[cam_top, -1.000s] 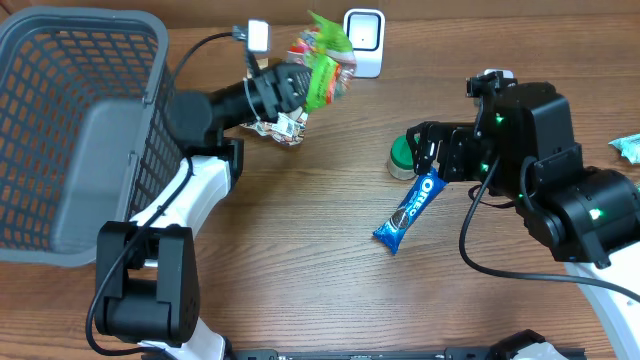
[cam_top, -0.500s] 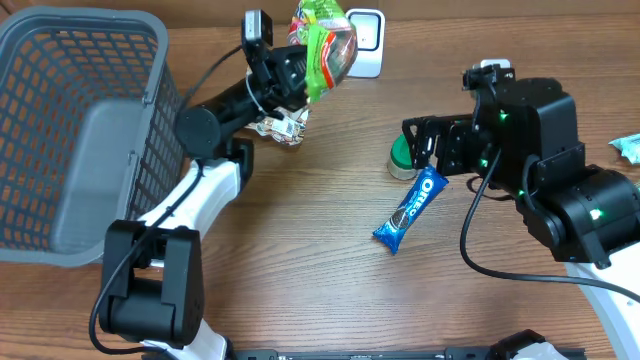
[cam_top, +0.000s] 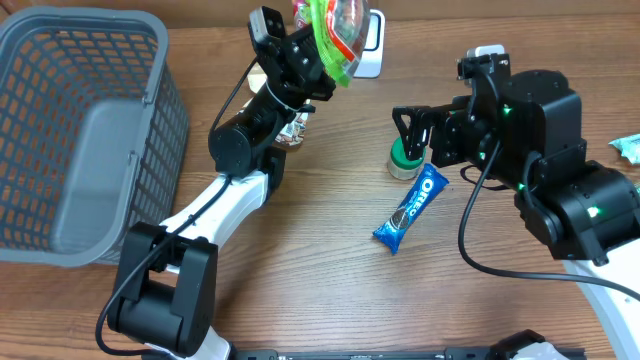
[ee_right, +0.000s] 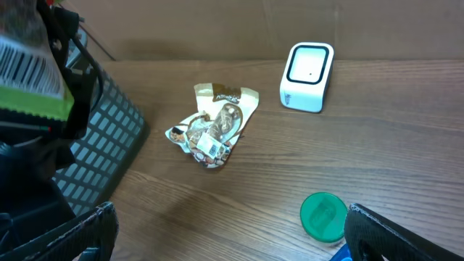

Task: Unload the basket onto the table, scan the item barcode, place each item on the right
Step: 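Lift the gummy bag up toward the scanner with the left gripper, then hold the Haribo bag in front of the scanner with the left gripper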

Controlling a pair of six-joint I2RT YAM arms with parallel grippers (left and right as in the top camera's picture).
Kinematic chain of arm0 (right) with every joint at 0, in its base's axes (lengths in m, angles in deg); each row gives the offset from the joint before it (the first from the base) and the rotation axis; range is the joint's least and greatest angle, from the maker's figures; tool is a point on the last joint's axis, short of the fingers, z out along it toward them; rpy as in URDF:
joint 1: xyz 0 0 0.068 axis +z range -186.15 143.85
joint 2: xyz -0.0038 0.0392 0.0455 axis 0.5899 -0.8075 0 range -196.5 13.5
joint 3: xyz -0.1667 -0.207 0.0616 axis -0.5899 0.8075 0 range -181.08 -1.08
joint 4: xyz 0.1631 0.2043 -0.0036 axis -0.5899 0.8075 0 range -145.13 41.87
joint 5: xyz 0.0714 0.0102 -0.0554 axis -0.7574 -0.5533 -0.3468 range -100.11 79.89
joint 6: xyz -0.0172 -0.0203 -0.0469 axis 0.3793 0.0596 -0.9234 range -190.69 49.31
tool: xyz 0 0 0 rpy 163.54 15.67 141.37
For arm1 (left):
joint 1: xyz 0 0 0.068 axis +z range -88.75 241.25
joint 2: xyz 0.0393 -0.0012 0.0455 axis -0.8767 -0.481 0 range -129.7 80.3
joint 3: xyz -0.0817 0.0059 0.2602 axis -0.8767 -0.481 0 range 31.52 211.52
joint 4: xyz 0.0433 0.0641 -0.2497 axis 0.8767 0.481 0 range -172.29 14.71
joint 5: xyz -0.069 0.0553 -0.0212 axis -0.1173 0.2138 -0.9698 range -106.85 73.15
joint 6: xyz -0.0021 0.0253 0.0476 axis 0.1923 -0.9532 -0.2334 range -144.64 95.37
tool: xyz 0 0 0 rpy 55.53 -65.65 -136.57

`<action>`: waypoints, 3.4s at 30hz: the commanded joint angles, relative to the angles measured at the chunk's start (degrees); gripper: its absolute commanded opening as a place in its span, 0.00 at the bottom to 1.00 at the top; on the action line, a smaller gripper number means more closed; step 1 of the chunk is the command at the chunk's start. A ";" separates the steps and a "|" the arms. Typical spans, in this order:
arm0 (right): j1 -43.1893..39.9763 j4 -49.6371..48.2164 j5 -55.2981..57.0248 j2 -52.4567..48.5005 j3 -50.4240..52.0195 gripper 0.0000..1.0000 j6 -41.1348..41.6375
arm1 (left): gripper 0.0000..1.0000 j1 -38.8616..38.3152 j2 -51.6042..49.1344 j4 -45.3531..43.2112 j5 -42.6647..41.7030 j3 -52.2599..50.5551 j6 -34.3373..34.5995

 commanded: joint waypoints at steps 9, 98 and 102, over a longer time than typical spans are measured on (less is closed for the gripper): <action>0.28 -0.85 -0.48 -0.48 0.57 1.00 -0.42 | 0.09 0.37 1.38 -1.92 1.53 0.52 0.55; 0.15 -17.97 -21.27 -2.27 0.57 1.00 -7.10 | 0.04 2.45 1.42 -1.90 -43.19 0.55 -6.93; 0.17 -17.97 -24.41 -3.19 0.57 1.00 -8.33 | 0.05 1.22 1.44 -1.90 -46.73 0.55 -10.08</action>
